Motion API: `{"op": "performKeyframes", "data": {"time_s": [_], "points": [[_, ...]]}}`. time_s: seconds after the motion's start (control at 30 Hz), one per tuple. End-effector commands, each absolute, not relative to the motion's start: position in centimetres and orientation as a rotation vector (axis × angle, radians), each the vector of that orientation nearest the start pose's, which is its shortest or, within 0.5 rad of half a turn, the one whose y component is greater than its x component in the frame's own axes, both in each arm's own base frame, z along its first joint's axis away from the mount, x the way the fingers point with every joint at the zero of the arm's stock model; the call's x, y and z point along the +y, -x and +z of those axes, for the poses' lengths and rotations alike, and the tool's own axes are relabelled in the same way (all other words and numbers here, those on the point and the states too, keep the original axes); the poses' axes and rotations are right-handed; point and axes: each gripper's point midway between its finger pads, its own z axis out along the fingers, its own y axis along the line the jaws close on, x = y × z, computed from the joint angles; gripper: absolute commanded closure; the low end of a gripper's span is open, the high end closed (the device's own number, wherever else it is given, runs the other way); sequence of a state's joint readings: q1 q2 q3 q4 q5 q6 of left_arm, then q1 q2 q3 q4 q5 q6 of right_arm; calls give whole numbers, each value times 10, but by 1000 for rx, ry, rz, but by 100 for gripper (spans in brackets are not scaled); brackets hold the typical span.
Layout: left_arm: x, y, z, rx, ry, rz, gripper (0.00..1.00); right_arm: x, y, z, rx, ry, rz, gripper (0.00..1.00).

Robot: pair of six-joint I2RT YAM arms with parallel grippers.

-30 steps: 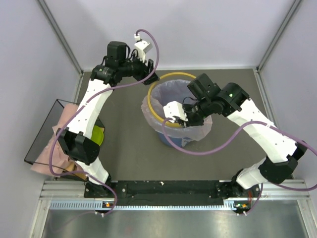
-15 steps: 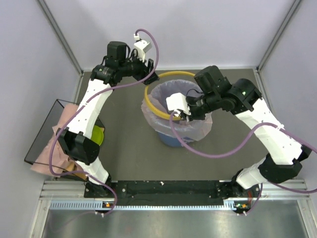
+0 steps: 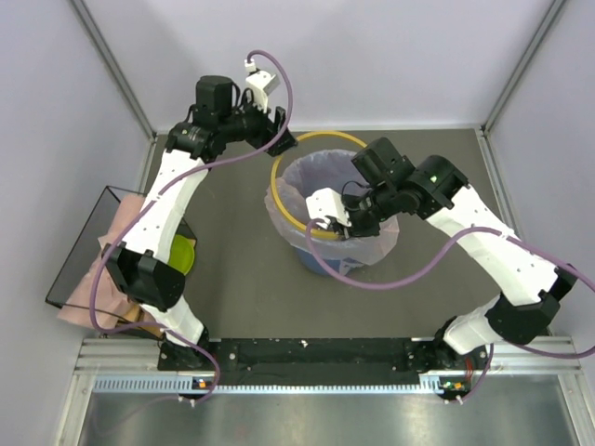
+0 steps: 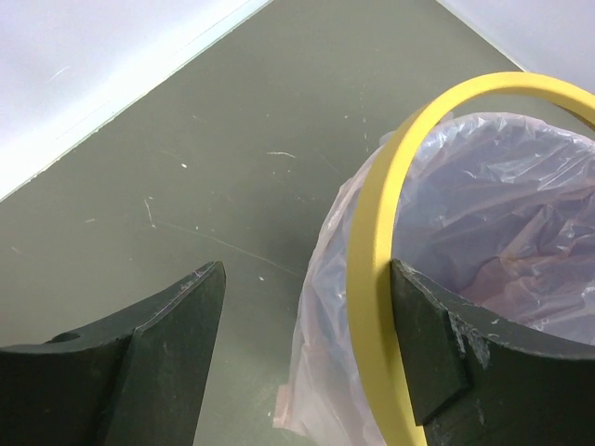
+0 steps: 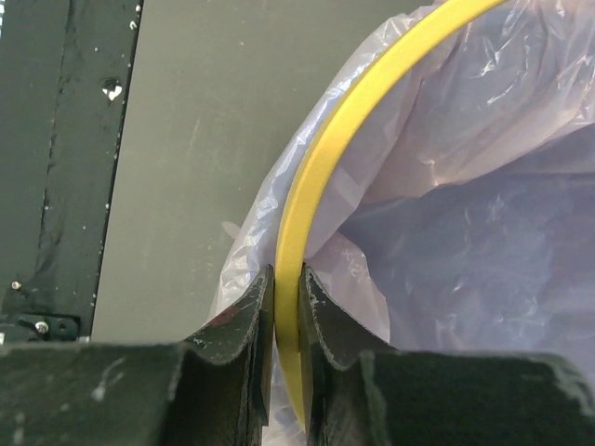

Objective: Put the trash bags into the trash bin

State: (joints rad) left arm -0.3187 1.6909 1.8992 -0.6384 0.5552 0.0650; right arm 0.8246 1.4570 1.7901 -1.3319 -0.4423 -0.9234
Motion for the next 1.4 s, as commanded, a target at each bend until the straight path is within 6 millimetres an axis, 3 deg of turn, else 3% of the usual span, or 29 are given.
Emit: {"op": "performKeyframes", "data": {"time_s": [0.0,0.27,0.53,0.83,0.93,1.07,1.17,1.2,1.37], "points": [[-217,-411,381,1792,-695,-664,23,217,-126,278,1652,2162,642,100],[-212,-410,379,1800,-645,-661,18,215,-130,310,1590,2092,581,100],[-215,-404,412,1667,-623,-776,10,216,-122,318,1605,2048,632,100],[-216,-407,407,1686,-612,-785,10,210,-115,291,1659,2118,666,100],[-216,-406,406,1691,-610,-790,10,209,-121,276,1671,2154,631,100],[-215,-404,404,1696,-617,-787,10,211,-125,271,1676,2156,616,100],[-214,-403,401,1709,-626,-781,10,211,-124,273,1675,2153,625,83],[-214,-401,401,1709,-628,-780,10,211,-124,273,1672,2154,624,72],[-214,-399,396,1718,-634,-789,10,217,-127,284,1634,2137,624,57]]}}
